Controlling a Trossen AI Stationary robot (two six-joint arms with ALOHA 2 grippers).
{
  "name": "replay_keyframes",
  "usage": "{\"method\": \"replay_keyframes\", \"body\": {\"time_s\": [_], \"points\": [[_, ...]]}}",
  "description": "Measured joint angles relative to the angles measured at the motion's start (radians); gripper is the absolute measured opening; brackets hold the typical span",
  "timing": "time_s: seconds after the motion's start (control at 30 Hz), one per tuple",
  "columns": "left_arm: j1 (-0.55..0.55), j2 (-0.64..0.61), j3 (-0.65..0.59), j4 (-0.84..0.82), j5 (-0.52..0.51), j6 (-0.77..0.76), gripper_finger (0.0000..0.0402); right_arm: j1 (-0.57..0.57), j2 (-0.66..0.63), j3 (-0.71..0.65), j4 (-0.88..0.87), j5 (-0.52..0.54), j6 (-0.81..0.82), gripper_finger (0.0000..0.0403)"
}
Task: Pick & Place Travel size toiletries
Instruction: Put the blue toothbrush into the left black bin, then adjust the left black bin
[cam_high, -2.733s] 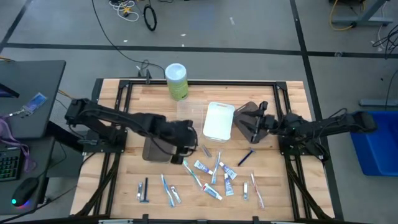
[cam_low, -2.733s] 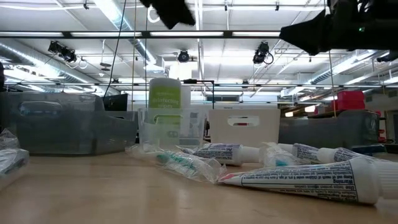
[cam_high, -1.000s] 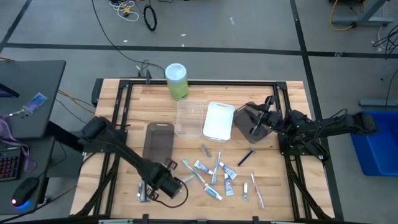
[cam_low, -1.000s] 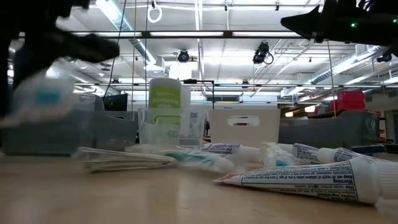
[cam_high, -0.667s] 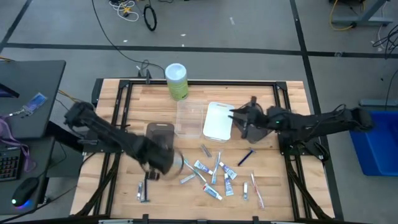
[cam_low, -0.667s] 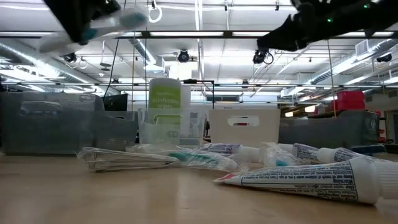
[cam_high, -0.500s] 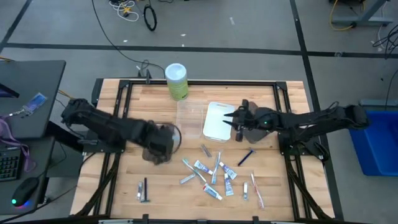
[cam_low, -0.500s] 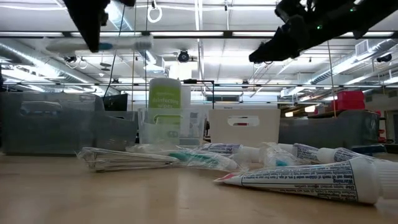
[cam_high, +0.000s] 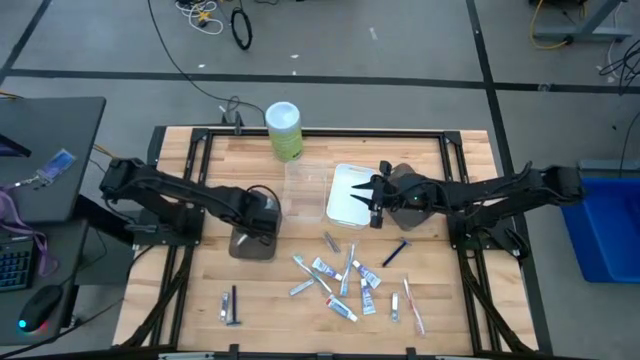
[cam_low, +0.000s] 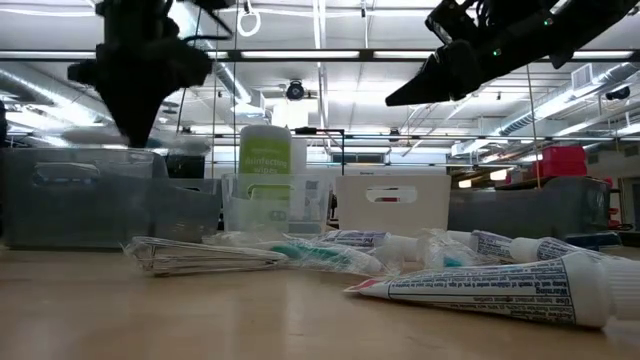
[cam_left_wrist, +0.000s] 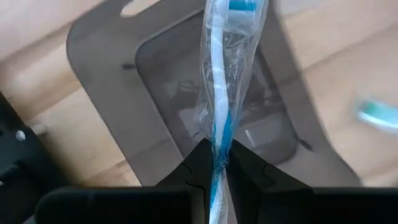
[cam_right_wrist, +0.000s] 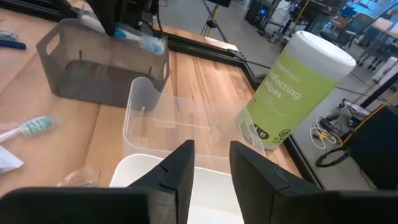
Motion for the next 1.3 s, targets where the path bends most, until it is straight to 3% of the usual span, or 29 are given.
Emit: {"method": "replay_keyframes", "body": {"time_s": [0.23,0.7,0.97,1.3], "points": [[0.02,0.0,-0.123,0.139,-0.003,0.004,0.0061,0.0,0.0,0.0,0.0,0.0,0.0,0.0111],[0.074,0.0,-0.131,0.207,-0.017,0.142,0.0142,0.0,0.0,0.0,0.0,-0.001,0.0,0.012],[0.077,0.0,-0.13,0.279,-0.101,0.189,0.0139,0.0,0.0,0.0,0.0,-0.001,0.0,0.0107],[0.174,0.0,-0.13,0.257,-0.13,0.067,0.011,0.0,0.0,0.0,0.0,-0.001,0.0,0.0108]]}}
